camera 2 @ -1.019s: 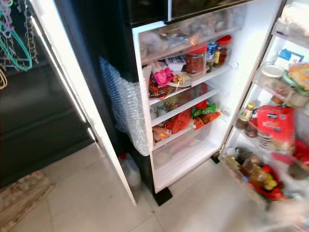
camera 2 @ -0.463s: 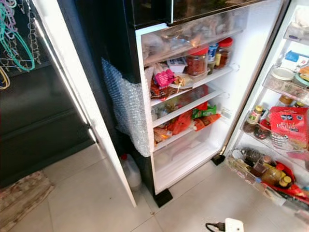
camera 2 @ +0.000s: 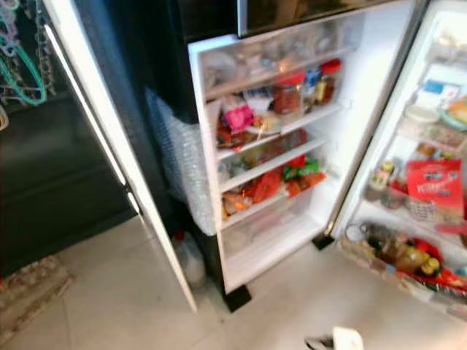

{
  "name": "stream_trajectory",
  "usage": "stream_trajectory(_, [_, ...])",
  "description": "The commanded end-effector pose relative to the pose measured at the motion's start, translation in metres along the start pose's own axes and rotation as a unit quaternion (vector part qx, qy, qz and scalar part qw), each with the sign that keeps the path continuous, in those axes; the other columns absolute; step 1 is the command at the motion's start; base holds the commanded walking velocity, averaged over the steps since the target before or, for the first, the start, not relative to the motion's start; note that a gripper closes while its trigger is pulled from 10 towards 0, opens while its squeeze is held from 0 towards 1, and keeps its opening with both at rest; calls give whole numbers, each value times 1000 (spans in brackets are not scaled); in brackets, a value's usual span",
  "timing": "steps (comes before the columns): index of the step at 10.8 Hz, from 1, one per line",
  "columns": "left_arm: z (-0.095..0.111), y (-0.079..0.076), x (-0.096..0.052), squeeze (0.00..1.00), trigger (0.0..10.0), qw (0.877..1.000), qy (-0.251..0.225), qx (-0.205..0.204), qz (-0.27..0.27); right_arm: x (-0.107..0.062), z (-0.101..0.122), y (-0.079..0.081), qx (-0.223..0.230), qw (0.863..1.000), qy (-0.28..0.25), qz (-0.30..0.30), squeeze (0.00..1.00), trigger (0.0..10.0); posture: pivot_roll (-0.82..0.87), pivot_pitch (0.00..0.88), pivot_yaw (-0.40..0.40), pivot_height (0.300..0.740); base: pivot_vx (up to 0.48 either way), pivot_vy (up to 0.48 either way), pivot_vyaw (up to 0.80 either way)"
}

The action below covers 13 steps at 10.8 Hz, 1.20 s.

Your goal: Restocking fridge

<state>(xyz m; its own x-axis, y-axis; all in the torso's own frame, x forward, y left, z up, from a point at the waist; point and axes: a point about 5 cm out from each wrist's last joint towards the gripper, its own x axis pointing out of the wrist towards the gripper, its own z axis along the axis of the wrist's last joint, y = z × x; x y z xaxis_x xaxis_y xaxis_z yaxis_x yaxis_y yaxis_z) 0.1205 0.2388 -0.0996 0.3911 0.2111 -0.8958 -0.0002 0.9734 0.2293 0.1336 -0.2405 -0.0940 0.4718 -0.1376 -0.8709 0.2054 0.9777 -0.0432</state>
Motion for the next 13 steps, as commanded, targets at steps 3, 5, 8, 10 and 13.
stream_trajectory(3, [-5,1,-1,0,10000,1000,8,4,0,1,3,6,-13,1000,1,6,0,10000,29,0,5,740,0,-350,254])
stream_trajectory(5, [-3,1,0,0,10000,1000,5,-2,2,2,7,5,-3,1000,2,6,0,10000,29,0,1,740,0,-352,344])
stream_trajectory(8, [-2,2,0,0,10000,1000,4,-6,2,2,9,6,3,1000,-4,6,0,10000,16,0,10,740,0,-352,0])
stream_trajectory(10, [-2,3,0,0,10000,1000,3,-9,3,2,10,6,2,1000,-3,8,0,10000,19,0,10,740,0,-351,0])
stream_trajectory(13, [-2,4,0,0,10000,1000,2,-11,4,2,9,7,6,1000,-3,9,0,10000,28,0,19,740,0,-352,0])
